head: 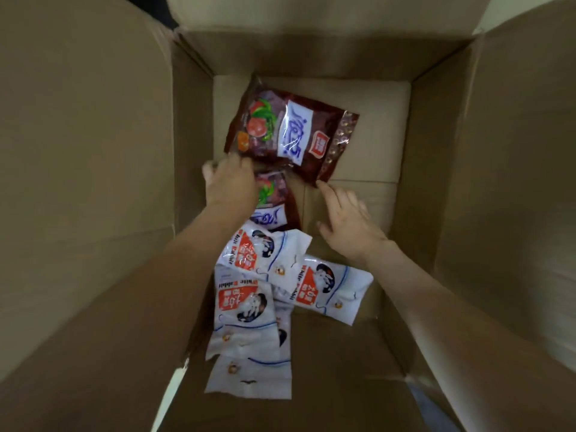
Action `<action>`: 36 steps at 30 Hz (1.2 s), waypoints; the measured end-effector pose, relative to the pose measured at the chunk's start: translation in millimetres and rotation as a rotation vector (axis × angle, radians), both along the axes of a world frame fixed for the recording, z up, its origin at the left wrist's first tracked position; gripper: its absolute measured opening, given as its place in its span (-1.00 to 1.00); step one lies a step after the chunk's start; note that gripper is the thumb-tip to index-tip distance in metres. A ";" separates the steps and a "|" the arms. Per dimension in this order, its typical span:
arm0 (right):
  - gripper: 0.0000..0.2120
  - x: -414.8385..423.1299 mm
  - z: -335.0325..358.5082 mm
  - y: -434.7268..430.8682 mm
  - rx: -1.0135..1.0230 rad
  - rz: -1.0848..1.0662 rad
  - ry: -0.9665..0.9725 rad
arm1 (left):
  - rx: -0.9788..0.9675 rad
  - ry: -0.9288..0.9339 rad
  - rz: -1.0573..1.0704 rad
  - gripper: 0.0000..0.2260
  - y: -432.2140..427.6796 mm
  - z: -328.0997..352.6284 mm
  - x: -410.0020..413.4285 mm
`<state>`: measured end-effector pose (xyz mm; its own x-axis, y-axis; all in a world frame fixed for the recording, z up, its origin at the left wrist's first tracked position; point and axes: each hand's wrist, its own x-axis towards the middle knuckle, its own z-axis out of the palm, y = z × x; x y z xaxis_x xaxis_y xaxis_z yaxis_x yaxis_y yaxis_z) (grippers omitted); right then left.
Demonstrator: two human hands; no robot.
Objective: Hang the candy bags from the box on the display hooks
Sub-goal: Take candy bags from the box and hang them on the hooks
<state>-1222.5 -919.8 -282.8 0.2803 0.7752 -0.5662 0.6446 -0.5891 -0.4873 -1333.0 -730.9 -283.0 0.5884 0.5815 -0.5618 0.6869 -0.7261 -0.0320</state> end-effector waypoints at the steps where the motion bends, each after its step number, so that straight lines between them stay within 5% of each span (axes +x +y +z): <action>1: -0.30 -8.5 0.5 6.0 -0.008 -0.032 0.052 | -0.022 -0.011 -0.050 -0.67 4.8 1.5 1.2; 7: -0.21 -51.6 26.7 39.5 -0.045 -0.396 0.270 | -0.100 -0.026 -0.145 -0.64 0.7 56.8 -5.8; 10: -0.11 -58.7 65.9 55.3 0.015 -0.684 0.289 | -0.198 -0.261 -0.091 -0.70 -15.2 119.7 -10.9; 12: -0.04 -54.1 107.3 64.5 0.030 -0.842 0.287 | -0.184 -0.450 0.010 -0.79 -16.9 172.5 -13.2; 19: 0.19 -31.4 290.5 83.6 0.125 -1.051 0.449 | -0.158 -0.630 0.597 -0.84 11.4 361.5 -31.5; 20: 0.11 -29.6 317.2 84.8 0.161 -1.125 0.532 | -0.180 -0.663 0.701 -0.83 13.1 386.1 -34.6; 24: -0.82 -41.6 448.1 91.6 0.248 -1.151 0.629 | -0.343 -0.815 0.962 -0.83 24.8 496.2 -58.4; 31: -0.81 -91.7 630.1 106.3 0.536 -1.095 0.651 | -0.579 -1.051 1.311 -0.72 28.6 620.0 -139.4; 36: -0.79 -120.4 701.6 105.6 0.588 -0.831 0.640 | -0.313 -1.140 1.384 -0.75 -15.5 707.2 -207.3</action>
